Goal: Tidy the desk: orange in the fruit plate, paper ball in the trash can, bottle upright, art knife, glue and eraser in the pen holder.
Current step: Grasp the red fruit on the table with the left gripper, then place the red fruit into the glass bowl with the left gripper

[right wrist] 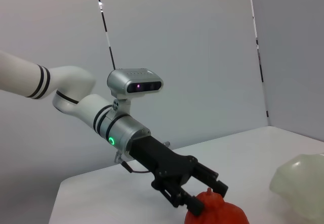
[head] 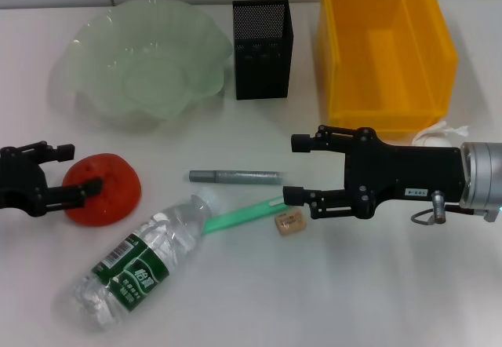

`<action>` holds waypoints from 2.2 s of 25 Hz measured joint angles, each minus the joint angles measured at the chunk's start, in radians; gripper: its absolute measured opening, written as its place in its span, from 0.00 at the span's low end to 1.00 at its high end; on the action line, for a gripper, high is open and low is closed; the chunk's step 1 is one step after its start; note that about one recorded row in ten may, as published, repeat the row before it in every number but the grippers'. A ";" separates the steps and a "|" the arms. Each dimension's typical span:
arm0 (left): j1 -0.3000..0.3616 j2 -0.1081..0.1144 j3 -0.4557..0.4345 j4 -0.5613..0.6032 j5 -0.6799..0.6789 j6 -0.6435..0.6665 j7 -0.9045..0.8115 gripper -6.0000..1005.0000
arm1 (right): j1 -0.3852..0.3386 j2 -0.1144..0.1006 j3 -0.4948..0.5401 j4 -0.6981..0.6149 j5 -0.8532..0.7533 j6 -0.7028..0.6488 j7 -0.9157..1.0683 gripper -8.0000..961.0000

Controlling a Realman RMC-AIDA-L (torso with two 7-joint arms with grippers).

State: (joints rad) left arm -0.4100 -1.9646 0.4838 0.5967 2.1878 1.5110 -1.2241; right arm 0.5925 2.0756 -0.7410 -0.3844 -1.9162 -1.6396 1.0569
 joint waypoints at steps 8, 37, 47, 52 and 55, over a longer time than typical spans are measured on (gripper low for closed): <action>-0.011 -0.014 0.082 0.000 0.000 -0.061 0.012 0.65 | 0.000 0.000 0.000 -0.001 -0.001 0.000 0.000 0.85; -0.067 -0.100 -0.022 0.010 -0.380 -0.026 0.057 0.15 | -0.001 0.002 0.003 0.000 0.003 0.007 0.000 0.85; -0.190 -0.108 -0.015 -0.227 -0.527 -0.309 0.162 0.11 | -0.003 0.004 0.009 0.006 0.007 0.015 0.001 0.85; -0.239 -0.111 -0.015 -0.287 -0.538 -0.423 0.200 0.07 | -0.003 0.005 0.008 0.006 0.008 0.015 0.002 0.85; -0.253 -0.113 -0.016 -0.311 -0.547 -0.443 0.220 0.07 | -0.005 0.005 0.007 0.007 0.008 0.015 0.002 0.85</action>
State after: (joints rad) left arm -0.6626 -2.0776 0.4675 0.2856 1.6409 1.0683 -1.0043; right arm 0.5873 2.0801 -0.7339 -0.3776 -1.9082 -1.6244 1.0593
